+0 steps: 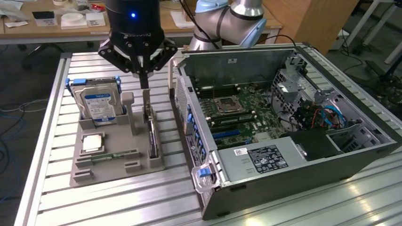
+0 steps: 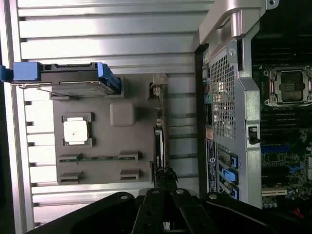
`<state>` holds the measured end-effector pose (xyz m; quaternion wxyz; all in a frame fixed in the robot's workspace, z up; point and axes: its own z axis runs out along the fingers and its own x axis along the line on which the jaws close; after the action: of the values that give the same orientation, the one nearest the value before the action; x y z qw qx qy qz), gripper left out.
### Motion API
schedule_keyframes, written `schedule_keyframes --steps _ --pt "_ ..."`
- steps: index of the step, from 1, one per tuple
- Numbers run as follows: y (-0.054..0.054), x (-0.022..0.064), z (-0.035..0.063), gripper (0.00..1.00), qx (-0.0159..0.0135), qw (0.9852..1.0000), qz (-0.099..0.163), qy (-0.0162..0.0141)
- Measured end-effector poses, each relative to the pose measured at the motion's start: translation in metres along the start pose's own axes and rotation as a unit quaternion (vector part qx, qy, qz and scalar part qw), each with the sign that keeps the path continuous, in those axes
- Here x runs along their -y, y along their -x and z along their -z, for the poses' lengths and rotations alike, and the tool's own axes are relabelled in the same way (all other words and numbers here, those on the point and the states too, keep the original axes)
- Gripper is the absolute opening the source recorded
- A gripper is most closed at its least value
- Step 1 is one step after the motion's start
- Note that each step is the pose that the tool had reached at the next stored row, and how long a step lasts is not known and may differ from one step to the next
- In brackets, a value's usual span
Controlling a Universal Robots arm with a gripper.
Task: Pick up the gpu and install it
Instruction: 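Reach for the gpu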
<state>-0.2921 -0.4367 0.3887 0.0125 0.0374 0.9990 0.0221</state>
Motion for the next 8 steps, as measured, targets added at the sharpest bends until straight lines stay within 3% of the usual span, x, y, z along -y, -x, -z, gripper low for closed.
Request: schedule_keyframes --steps 8 --pt "-0.0004 0.0108 -0.0002 0.11 0.0000 1.0000 0.000 0.0000"
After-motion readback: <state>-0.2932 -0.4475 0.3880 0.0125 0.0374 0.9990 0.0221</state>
